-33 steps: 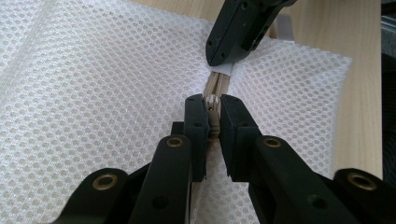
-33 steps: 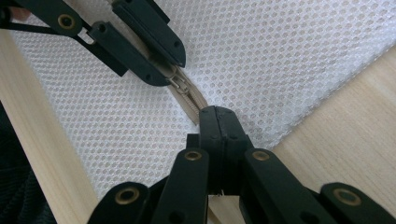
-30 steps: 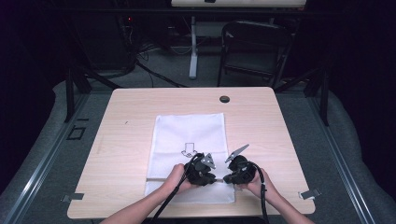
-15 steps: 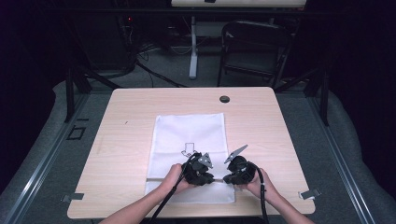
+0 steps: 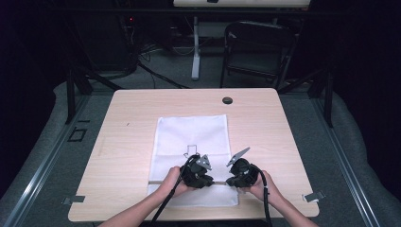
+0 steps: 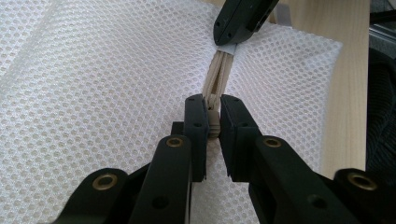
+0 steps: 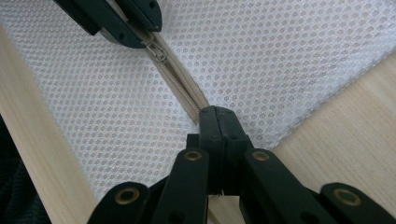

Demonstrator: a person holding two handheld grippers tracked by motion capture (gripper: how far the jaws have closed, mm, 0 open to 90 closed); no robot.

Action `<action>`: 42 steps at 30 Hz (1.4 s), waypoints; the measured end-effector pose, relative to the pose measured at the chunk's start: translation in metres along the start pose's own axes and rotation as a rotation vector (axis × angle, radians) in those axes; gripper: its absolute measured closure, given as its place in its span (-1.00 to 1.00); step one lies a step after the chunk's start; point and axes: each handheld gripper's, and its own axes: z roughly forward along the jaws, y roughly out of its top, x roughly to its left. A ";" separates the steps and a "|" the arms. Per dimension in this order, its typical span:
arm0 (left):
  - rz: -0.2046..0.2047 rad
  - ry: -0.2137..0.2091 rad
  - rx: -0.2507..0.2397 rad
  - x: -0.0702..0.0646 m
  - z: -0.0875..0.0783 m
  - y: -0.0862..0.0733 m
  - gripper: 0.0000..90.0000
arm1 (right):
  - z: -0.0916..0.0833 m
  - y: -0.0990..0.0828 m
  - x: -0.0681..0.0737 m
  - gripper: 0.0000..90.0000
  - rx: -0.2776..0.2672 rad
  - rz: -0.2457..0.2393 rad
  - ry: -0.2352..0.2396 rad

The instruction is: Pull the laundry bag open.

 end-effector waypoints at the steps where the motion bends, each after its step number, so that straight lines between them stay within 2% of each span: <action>1: -0.003 0.004 0.002 -0.001 0.001 0.001 0.82 | 0.000 0.000 0.000 1.00 0.003 -0.002 -0.001; 15: 0.000 0.009 0.008 -0.001 0.007 0.007 0.81 | -0.002 -0.002 -0.001 1.00 0.012 -0.006 -0.024; 18: 0.001 0.010 0.006 -0.003 0.009 0.012 0.81 | -0.005 -0.002 -0.004 1.00 0.045 -0.014 -0.033; 19: 0.004 0.008 0.009 -0.003 0.010 0.012 0.81 | -0.005 -0.003 -0.004 1.00 0.035 -0.001 -0.031; 22: 0.007 0.007 0.007 -0.004 0.011 0.012 0.81 | -0.006 -0.004 -0.007 1.00 0.048 -0.005 -0.025; 28: 0.014 0.003 0.004 -0.004 0.008 0.010 0.82 | -0.007 -0.005 -0.008 1.00 0.055 -0.004 -0.019; 42: -0.002 -0.012 0.014 0.001 -0.002 0.000 0.82 | -0.008 -0.007 -0.008 1.00 0.045 0.012 -0.017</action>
